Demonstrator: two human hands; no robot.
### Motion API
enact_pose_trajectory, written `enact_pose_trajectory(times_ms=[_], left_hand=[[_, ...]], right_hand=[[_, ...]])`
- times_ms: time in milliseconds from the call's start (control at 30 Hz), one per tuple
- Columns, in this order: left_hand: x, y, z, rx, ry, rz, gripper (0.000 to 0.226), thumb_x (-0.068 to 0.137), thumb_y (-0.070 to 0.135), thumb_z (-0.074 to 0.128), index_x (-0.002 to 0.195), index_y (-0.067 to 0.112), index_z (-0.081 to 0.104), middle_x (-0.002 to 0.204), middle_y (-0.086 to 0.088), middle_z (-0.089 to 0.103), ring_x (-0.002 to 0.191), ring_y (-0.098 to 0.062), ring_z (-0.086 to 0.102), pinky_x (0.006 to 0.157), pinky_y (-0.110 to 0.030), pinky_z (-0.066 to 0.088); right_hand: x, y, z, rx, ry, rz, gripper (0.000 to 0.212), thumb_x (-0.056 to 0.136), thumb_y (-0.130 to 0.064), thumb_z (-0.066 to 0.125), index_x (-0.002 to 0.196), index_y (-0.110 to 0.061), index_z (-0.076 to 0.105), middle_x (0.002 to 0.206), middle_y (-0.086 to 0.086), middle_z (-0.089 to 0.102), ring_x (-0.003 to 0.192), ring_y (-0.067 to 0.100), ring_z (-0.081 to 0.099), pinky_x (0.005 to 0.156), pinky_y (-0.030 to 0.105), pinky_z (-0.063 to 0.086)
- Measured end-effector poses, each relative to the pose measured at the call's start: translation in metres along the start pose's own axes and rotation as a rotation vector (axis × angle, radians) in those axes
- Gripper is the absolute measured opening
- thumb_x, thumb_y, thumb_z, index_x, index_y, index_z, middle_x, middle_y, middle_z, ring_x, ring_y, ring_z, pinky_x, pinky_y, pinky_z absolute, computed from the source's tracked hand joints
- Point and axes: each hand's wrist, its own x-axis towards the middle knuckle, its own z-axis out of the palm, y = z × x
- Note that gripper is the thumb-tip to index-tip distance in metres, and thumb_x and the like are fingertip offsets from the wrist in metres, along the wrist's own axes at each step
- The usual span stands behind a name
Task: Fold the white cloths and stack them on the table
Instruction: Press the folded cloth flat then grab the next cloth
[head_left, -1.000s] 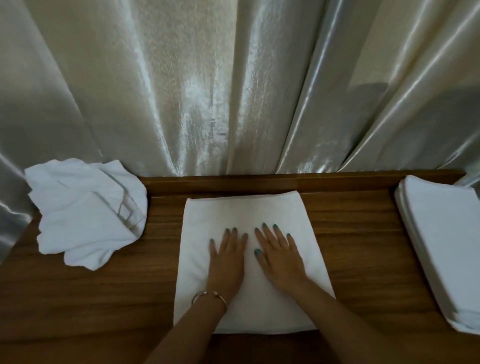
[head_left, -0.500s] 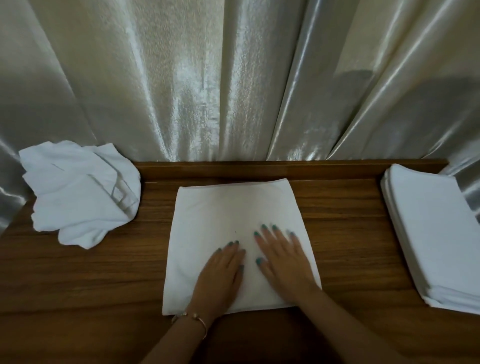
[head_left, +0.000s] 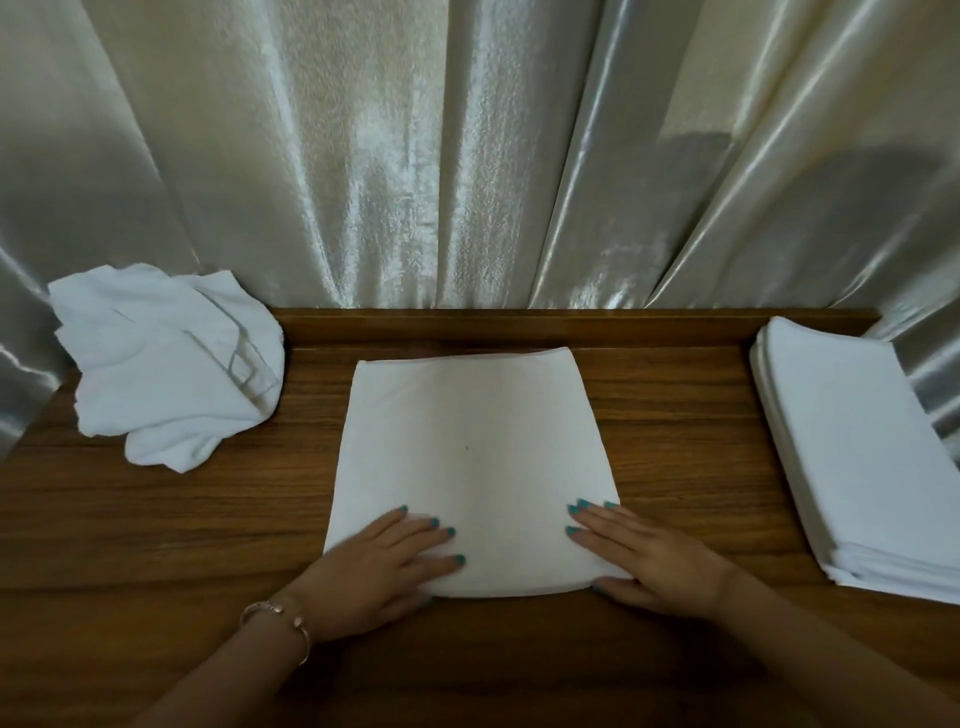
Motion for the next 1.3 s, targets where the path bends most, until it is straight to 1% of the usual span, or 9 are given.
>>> enact_pose_trajectory(times_ms=[167,333,400,533,667,833,1100,1200,1300], left_hand=[[-0.001,-0.001,-0.014,0.017,0.014,0.060,0.056,0.080,0.034,0.057,0.134,0.035,0.043,0.134,0.014,0.051,0.124,-0.006,0.046,0.107,-0.027,0.040],[0.023,0.009,-0.017,0.101,-0.075,-0.031,0.097,0.022,0.023,0.086,0.112,0.030,0.050,0.107,0.011,0.058,0.094,-0.009,0.060,0.071,-0.022,0.056],[0.033,0.012,-0.020,0.102,-0.071,-0.102,0.089,0.029,0.022,0.087,0.110,0.028,0.049,0.102,0.008,0.059,0.089,-0.011,0.061,0.064,-0.023,0.054],[0.043,0.017,-0.035,-0.093,0.065,-0.322,0.034,0.086,0.023,0.052,0.119,0.023,0.051,0.115,0.004,0.055,0.106,-0.017,0.054,0.076,-0.032,0.048],[0.050,0.007,-0.043,-0.284,0.129,-0.499,0.021,0.086,0.043,0.049,0.095,0.027,0.058,0.093,0.009,0.061,0.084,-0.011,0.059,0.070,-0.027,0.047],[0.054,-0.004,-0.046,-0.449,0.135,-0.656,0.012,0.083,0.033,0.061,0.089,0.023,0.064,0.083,0.005,0.068,0.073,-0.011,0.061,0.065,-0.025,0.051],[0.057,-0.006,-0.047,-0.279,0.090,-0.724,0.020,0.079,0.010,0.060,0.095,0.022,0.058,0.096,0.001,0.065,0.089,-0.018,0.061,0.066,-0.024,0.040],[0.040,-0.016,-0.045,-0.204,0.062,-0.787,0.026,0.079,0.010,0.059,0.099,0.026,0.058,0.102,0.006,0.061,0.099,-0.016,0.059,0.072,-0.026,0.043],[0.023,-0.041,-0.053,-0.388,0.064,-0.880,0.019,0.076,0.016,0.065,0.086,0.032,0.061,0.088,0.011,0.060,0.091,-0.015,0.062,0.072,-0.027,0.051]], right_hand=[[-0.004,0.009,-0.030,-0.076,-0.228,-0.072,0.086,0.085,-0.021,0.051,0.152,-0.036,0.000,0.156,-0.015,-0.012,0.144,-0.001,-0.014,0.115,0.044,-0.020],[-0.002,0.011,-0.030,-0.360,-0.056,-0.158,0.078,0.072,-0.030,0.073,0.142,-0.027,0.039,0.142,-0.002,0.051,0.133,0.012,0.046,0.114,0.049,0.003],[0.003,0.005,-0.031,-0.362,-0.028,-0.203,0.074,0.071,-0.031,0.074,0.138,-0.025,0.043,0.133,0.001,0.060,0.126,0.015,0.054,0.115,0.048,0.006],[0.007,-0.005,-0.032,-0.295,0.026,-0.172,0.068,0.071,-0.048,0.061,0.135,-0.028,0.049,0.131,0.001,0.060,0.123,0.017,0.055,0.112,0.047,0.016],[0.007,-0.010,-0.025,-0.195,0.053,-0.117,0.062,0.076,-0.053,0.057,0.132,-0.029,0.050,0.127,-0.002,0.062,0.119,0.016,0.056,0.114,0.044,0.020],[0.010,-0.019,-0.025,-0.146,0.066,-0.006,0.075,0.072,-0.068,0.051,0.135,-0.028,0.049,0.132,-0.004,0.060,0.125,0.015,0.053,0.109,0.051,0.021],[0.025,-0.015,-0.018,-0.078,0.321,0.119,0.049,0.054,-0.027,0.086,0.100,-0.026,0.070,0.089,-0.007,0.074,0.086,0.011,0.070,0.105,0.042,0.040],[0.029,-0.008,-0.028,0.159,0.327,0.255,0.029,0.068,-0.020,0.082,0.093,-0.030,0.070,0.080,-0.010,0.072,0.072,0.006,0.067,0.083,0.039,0.058],[0.036,-0.006,-0.044,0.542,0.298,0.422,0.025,0.081,-0.012,0.072,0.095,-0.032,0.067,0.079,-0.013,0.068,0.066,0.001,0.062,0.060,0.014,0.049]])
